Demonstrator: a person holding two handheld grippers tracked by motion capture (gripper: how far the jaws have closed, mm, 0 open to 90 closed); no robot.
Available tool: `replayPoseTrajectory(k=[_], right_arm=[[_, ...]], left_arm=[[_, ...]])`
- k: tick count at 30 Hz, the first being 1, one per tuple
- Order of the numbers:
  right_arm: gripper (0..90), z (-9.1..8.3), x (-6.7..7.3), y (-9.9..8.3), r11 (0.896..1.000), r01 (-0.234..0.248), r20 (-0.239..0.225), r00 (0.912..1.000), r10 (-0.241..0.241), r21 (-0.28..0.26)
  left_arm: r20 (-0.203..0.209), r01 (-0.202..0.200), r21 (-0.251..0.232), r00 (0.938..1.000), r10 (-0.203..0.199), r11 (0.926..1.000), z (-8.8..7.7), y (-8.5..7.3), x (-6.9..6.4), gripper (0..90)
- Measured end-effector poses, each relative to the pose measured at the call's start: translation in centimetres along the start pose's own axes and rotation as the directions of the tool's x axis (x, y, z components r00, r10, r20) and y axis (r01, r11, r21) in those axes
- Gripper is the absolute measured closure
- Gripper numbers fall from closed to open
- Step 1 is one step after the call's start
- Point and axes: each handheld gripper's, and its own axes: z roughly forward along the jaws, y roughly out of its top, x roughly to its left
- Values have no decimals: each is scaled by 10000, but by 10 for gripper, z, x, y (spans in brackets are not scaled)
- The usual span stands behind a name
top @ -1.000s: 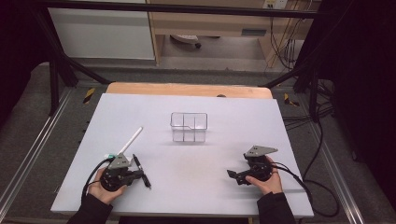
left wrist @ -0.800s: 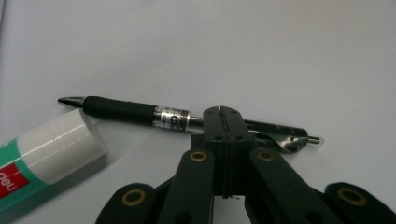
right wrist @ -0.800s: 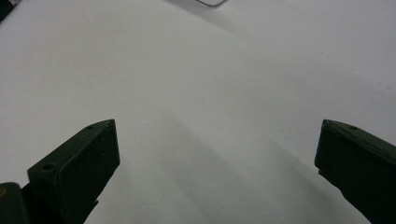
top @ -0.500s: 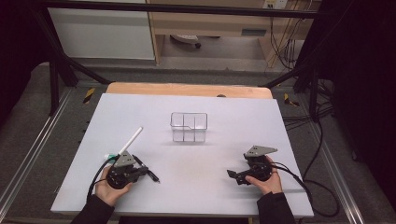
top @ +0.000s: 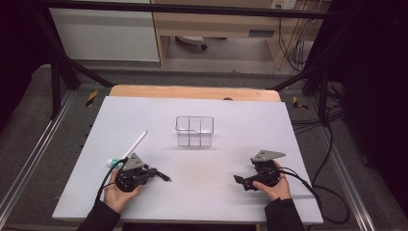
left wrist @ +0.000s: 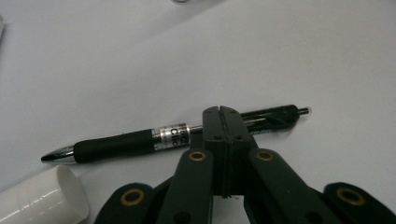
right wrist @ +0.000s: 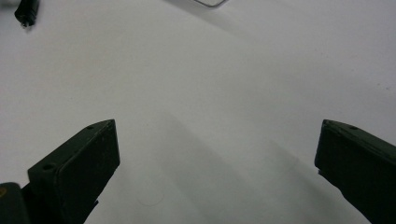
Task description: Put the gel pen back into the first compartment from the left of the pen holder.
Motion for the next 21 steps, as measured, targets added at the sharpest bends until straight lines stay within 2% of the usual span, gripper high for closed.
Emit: replayPoseTrajectory(k=[5, 8, 12, 15, 18, 21], right_arm=[[7, 0, 2, 1, 9999, -86, -37, 10000, 85, -99], [8, 0, 5, 4, 9998, -140, -70, 9999, 139, -149], [10, 4, 14, 11, 9998, -45, -145, 9999, 43, -176], [9, 10, 24, 19, 9997, 67, -280, 9996, -73, -236], [8, 19, 38, 32, 9996, 262, -283, 9993, -261, 48], [23, 31, 55, 46, 9984, 565, -533, 9970, -558, 100]], left_arm=[[140, -168, 63, 9998, 167, 9998, -8, 0, -1, 893], [-21, -306, 140, 9995, 307, 9994, -17, 0, 0, 891], [-229, -133, 48, 9996, 134, 9999, -29, -1, 7, 851], [-310, 46, -45, 9995, -48, 10000, -37, -3, 13, 786], [-349, 51, -142, 9994, -56, 9999, -45, -4, 18, 698], [-342, -23, -189, 9994, 16, 9998, -50, -4, 21, 595]])
